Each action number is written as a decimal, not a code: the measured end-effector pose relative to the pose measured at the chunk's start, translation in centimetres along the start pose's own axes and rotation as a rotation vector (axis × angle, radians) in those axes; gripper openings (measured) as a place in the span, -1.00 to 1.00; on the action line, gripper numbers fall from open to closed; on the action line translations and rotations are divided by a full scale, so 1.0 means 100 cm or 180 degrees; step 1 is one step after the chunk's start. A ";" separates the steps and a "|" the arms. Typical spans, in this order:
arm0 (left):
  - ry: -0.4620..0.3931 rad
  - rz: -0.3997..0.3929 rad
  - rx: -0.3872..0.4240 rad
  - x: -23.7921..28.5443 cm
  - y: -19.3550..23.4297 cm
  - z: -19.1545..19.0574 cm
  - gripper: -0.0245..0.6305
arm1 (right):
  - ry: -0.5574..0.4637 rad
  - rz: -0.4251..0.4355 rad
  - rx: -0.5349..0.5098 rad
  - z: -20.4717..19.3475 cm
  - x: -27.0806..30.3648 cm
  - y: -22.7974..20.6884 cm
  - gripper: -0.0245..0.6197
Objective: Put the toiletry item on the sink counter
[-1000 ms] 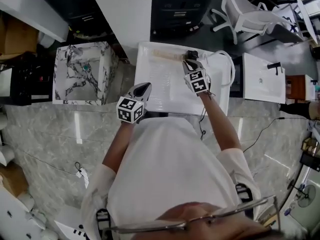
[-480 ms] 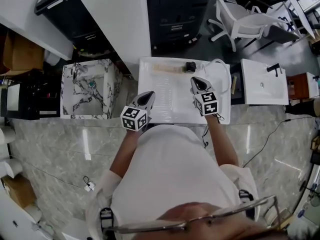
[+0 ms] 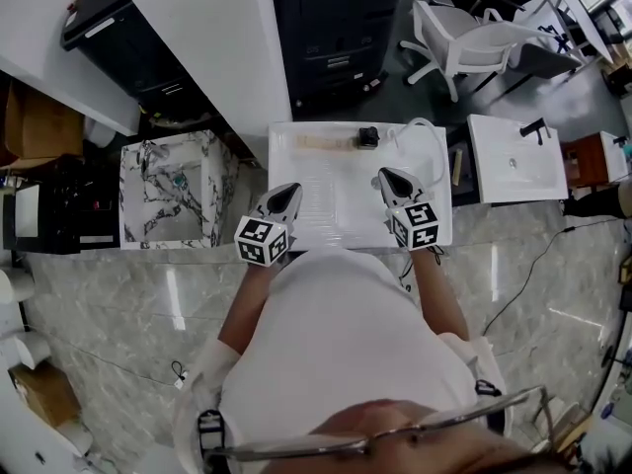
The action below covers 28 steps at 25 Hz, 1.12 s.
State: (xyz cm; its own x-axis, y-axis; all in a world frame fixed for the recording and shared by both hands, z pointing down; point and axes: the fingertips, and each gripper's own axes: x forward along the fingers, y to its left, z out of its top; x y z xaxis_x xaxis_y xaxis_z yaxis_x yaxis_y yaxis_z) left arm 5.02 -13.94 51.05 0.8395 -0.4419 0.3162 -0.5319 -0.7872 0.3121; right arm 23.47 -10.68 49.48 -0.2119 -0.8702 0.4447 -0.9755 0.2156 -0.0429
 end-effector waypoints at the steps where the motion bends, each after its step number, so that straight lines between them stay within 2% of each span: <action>1: -0.0008 -0.0008 0.0017 0.000 -0.001 0.002 -0.91 | -0.0017 -0.0003 0.0026 0.000 -0.003 0.001 -0.90; 7: -0.0040 -0.0033 0.0048 0.004 -0.005 0.006 -0.91 | -0.0104 0.0025 0.0243 -0.007 -0.008 0.006 -0.91; 28: -0.0061 -0.0017 0.0064 -0.002 -0.003 0.007 -0.91 | -0.0113 0.0000 0.0155 -0.008 -0.005 0.019 -0.91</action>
State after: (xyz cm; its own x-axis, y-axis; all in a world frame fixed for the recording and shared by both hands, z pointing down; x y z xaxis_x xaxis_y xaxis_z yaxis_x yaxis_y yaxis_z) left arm 5.04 -13.93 50.32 0.8445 -0.4456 0.2971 -0.5251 -0.7980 0.2957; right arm 21.73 -9.43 49.90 -0.2131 -0.8855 0.4128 -0.9770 0.1946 -0.0870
